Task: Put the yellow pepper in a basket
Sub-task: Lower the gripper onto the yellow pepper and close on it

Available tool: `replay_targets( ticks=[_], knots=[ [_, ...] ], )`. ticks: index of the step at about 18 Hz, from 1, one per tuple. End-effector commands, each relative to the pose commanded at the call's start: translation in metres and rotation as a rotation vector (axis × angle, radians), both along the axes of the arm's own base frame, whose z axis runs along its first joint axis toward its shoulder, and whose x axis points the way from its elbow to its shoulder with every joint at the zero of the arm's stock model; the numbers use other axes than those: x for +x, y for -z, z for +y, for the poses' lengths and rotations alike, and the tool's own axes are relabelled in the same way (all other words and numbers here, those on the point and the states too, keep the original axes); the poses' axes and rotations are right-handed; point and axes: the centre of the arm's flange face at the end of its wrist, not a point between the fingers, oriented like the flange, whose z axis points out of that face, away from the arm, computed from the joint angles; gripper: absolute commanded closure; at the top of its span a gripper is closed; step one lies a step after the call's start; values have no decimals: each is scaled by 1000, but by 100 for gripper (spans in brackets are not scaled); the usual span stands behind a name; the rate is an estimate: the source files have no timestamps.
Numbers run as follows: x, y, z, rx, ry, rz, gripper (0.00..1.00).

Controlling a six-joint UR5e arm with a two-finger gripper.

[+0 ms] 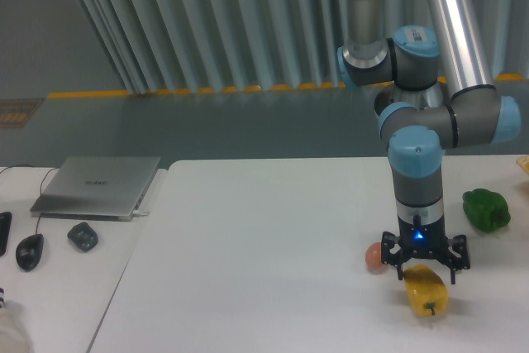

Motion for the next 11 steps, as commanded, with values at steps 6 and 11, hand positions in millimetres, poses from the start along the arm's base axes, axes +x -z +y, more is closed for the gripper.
replay_targets(
  ticks=[6, 11],
  knots=[
    [1, 8, 3, -12, 10, -7, 0],
    [2, 12, 4, -34, 34, 8, 37]
  ],
)
